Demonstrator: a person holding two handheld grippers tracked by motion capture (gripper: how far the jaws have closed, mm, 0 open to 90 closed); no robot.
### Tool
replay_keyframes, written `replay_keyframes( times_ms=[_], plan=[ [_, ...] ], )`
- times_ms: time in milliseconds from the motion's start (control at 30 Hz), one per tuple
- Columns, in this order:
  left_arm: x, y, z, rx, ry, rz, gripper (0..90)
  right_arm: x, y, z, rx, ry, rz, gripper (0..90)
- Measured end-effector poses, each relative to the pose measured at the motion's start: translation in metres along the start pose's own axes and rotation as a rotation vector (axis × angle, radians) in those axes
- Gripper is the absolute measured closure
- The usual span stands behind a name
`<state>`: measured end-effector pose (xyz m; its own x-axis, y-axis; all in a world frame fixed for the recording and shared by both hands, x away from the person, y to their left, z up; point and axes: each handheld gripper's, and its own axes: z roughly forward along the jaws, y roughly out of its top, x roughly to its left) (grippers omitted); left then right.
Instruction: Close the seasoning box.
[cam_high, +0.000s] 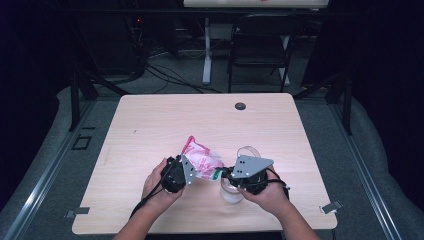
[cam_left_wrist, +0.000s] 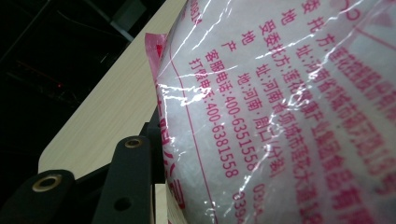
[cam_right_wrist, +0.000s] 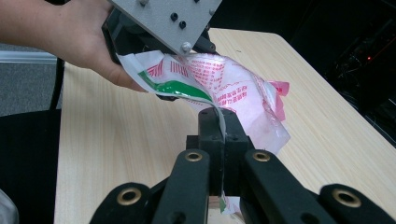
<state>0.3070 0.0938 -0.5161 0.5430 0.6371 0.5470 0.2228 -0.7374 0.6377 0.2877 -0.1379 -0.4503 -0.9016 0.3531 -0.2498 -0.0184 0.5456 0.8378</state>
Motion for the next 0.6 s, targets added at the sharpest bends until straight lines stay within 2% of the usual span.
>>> replay_keyframes(
  times_ms=[267,600],
  plan=[
    [-0.0025,0.0044,-0.0047,-0.014,0.033,0.050,57.9,-0.0011,0.0001,-0.0054,-0.006,-0.004,0.021,90.0],
    [-0.0055,0.0081,-0.0075,-0.028,0.051,0.075,58.1,-0.0026,-0.0015,-0.0104,-0.012,-0.014,0.030,90.0]
  ],
)
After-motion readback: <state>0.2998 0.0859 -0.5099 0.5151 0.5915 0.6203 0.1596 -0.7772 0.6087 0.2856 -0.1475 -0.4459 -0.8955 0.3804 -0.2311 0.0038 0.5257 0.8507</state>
